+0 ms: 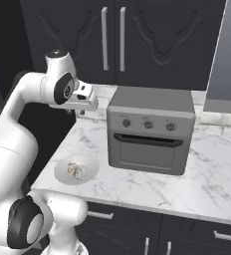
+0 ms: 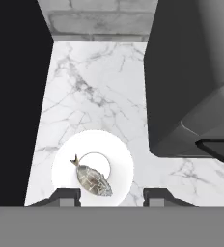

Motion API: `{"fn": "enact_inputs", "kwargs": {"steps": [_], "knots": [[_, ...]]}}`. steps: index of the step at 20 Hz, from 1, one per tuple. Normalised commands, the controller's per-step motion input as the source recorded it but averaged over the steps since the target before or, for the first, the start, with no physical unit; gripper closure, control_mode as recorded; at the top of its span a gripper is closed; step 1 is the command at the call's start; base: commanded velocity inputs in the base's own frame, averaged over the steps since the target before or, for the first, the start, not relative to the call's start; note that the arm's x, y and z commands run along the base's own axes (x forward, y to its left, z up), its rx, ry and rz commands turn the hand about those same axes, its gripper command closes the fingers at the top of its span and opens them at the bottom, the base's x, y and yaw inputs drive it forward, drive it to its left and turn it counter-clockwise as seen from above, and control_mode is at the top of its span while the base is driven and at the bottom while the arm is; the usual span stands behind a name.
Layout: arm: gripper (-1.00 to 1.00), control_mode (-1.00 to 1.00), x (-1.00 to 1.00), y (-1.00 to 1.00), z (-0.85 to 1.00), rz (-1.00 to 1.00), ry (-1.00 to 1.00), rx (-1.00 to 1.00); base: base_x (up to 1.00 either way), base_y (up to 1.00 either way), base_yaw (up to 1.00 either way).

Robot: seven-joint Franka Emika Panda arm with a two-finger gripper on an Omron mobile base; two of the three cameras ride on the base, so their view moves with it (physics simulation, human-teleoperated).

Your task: Place the fish on the top rack of the oven.

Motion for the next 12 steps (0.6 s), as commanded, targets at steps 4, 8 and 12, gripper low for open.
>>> {"fn": "enact_inputs", "kwargs": {"steps": [4, 8, 12], "knots": [[-1.00, -1.00, 0.09, 0.00, 0.00, 0.00, 0.00, 0.00, 0.00, 0.00, 0.00], [-1.00, -1.00, -0.01, 0.02, -0.23, 0.15, 0.10, 0.03, 0.00, 0.00, 0.00], [-1.00, -1.00, -0.19, 0.27, -0.57, 0.33, 0.06, -0.01, 0.00, 0.00, 0.00]]}}
